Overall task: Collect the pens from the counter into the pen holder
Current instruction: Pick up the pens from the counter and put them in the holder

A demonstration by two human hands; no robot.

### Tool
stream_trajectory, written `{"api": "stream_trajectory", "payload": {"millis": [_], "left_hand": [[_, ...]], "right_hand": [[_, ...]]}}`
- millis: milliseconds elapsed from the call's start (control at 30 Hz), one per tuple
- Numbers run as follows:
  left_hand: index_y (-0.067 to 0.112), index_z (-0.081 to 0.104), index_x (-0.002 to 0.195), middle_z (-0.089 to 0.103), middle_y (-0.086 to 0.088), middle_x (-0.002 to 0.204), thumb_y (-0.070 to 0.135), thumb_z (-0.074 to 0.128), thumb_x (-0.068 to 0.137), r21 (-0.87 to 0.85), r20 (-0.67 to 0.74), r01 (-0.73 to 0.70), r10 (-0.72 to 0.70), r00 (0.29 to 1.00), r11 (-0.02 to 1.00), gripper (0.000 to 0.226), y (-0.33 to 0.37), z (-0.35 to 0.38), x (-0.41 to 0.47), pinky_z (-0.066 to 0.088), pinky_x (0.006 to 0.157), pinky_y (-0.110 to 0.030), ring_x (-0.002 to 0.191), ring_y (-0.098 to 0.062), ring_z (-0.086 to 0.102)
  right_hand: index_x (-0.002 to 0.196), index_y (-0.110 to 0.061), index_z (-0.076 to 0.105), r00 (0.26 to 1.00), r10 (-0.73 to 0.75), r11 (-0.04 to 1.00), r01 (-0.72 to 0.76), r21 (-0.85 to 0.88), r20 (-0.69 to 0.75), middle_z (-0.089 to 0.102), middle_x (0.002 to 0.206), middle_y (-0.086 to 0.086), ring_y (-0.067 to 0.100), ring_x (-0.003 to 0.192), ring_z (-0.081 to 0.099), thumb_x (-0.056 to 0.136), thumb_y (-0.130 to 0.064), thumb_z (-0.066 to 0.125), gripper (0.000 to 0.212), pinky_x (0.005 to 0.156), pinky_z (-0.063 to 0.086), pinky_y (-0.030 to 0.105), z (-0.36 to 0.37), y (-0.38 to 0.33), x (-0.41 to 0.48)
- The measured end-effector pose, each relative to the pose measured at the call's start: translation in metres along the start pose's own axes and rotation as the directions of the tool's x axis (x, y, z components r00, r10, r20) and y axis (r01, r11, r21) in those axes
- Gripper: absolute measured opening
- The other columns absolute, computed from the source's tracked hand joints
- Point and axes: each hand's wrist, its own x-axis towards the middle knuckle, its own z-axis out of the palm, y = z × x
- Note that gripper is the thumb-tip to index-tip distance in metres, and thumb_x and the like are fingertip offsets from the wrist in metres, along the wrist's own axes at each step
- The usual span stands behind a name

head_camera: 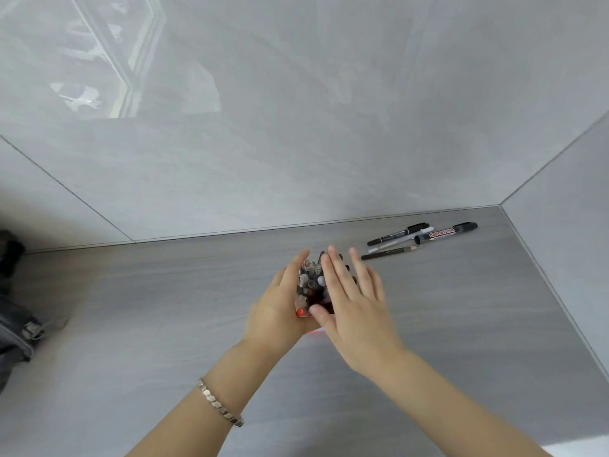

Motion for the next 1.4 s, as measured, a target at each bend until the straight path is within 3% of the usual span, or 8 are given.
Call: {"api": "stream_trajectory", "payload": {"millis": [100, 233, 433, 667, 767, 900, 1100, 1400], "left_hand": [[0.035, 0.017, 0.139, 0.04, 0.006, 0.141, 0.028, 0.08, 0.063, 0.031, 0.001, 0.009, -0.009, 1.0, 0.999, 0.099, 0.002, 0.001, 0.002, 0.049, 0.09, -0.039, 0.123, -0.016, 0.047], [0.037, 0.018, 0.138, 0.04, 0.01, 0.14, 0.035, 0.082, 0.059, 0.015, -0.009, 0.046, -0.046, 0.999, 0.999, 0.101, 0.004, 0.002, 0.003, 0.044, 0.084, -0.028, 0.124, -0.012, 0.045], [0.038, 0.019, 0.138, 0.04, 0.012, 0.139, 0.033, 0.081, 0.061, -0.017, -0.003, 0.055, -0.055, 0.998, 0.998, 0.099, 0.007, -0.001, 0.002, 0.037, 0.08, -0.021, 0.123, -0.009, 0.045], [0.039, 0.019, 0.137, 0.04, 0.014, 0.137, 0.033, 0.082, 0.06, -0.013, -0.002, 0.062, -0.062, 0.998, 0.998, 0.099, 0.008, -0.001, 0.002, 0.037, 0.08, -0.02, 0.121, -0.008, 0.046], [0.039, 0.019, 0.137, 0.04, 0.018, 0.13, 0.033, 0.082, 0.06, -0.018, -0.007, 0.064, -0.064, 0.998, 0.998, 0.099, 0.009, -0.002, 0.002, 0.037, 0.078, -0.02, 0.112, -0.002, 0.045], [0.04, 0.02, 0.136, 0.041, 0.016, 0.133, 0.033, 0.082, 0.06, -0.036, 0.002, 0.068, -0.068, 0.998, 0.997, 0.099, 0.009, -0.001, 0.001, 0.037, 0.081, -0.022, 0.115, -0.003, 0.044], [0.04, 0.017, 0.137, 0.038, 0.012, 0.141, 0.034, 0.081, 0.061, -0.009, 0.007, 0.061, -0.061, 0.998, 0.998, 0.1, 0.007, -0.001, 0.001, 0.037, 0.081, -0.023, 0.125, -0.009, 0.043], [0.039, 0.015, 0.138, 0.037, 0.01, 0.142, 0.032, 0.081, 0.062, -0.006, 0.01, 0.049, -0.049, 0.999, 0.999, 0.101, 0.005, 0.0, 0.001, 0.036, 0.082, -0.023, 0.127, -0.01, 0.04]], "right_hand": [[0.147, -0.01, 0.01, 0.985, -0.044, 0.995, 0.028, 0.094, 0.167, 0.013, 0.158, 0.004, 0.023, 0.144, 0.005, 0.081, -0.072, 0.0, 0.09, 0.116, 0.008, 0.042, -0.019, 0.001, 0.014], [0.127, -0.005, 0.052, 0.996, 0.081, 0.82, -0.089, 0.565, 0.039, 0.054, 0.133, 0.012, 0.015, 0.119, 0.046, 0.098, -0.022, 0.039, 0.036, 0.093, 0.028, 0.007, -0.045, 0.045, 0.043], [0.124, -0.006, 0.054, 0.937, 0.286, 0.958, -0.282, -0.047, 0.201, 0.054, 0.128, 0.015, 0.035, 0.12, 0.044, 0.086, 0.005, 0.05, 0.04, 0.097, 0.04, 0.04, 0.0, 0.167, 0.078], [0.112, -0.011, 0.057, 0.942, 0.046, 0.92, 0.09, -0.382, 0.332, 0.057, 0.117, 0.007, 0.026, 0.114, 0.05, 0.086, -0.022, 0.062, 0.029, 0.092, 0.039, 0.036, 0.012, 0.169, 0.092], [0.062, -0.014, 0.066, 0.93, -0.135, 0.844, 0.289, -0.452, 0.342, 0.066, 0.065, 0.003, 0.023, 0.065, 0.065, 0.038, -0.036, 0.091, 0.042, 0.067, 0.045, 0.029, 0.026, 0.149, 0.082], [0.063, -0.007, 0.063, 0.922, -0.126, 0.881, 0.274, -0.386, 0.366, 0.063, 0.059, 0.009, 0.025, 0.052, 0.062, 0.023, -0.011, 0.088, 0.047, 0.053, 0.045, 0.026, 0.036, 0.118, 0.061], [0.133, -0.01, 0.033, 0.891, 0.186, 0.936, -0.288, 0.2, 0.414, 0.063, 0.093, 0.013, 0.031, 0.081, 0.06, 0.098, -0.012, 0.037, 0.035, 0.062, 0.036, 0.03, 0.013, 0.108, 0.037], [0.087, -0.04, 0.068, 0.883, 0.246, 0.855, -0.392, 0.34, 0.399, 0.073, 0.076, -0.018, -0.003, 0.076, 0.064, 0.087, -0.028, 0.061, 0.014, 0.076, 0.051, 0.026, -0.075, 0.112, -0.039]]}}
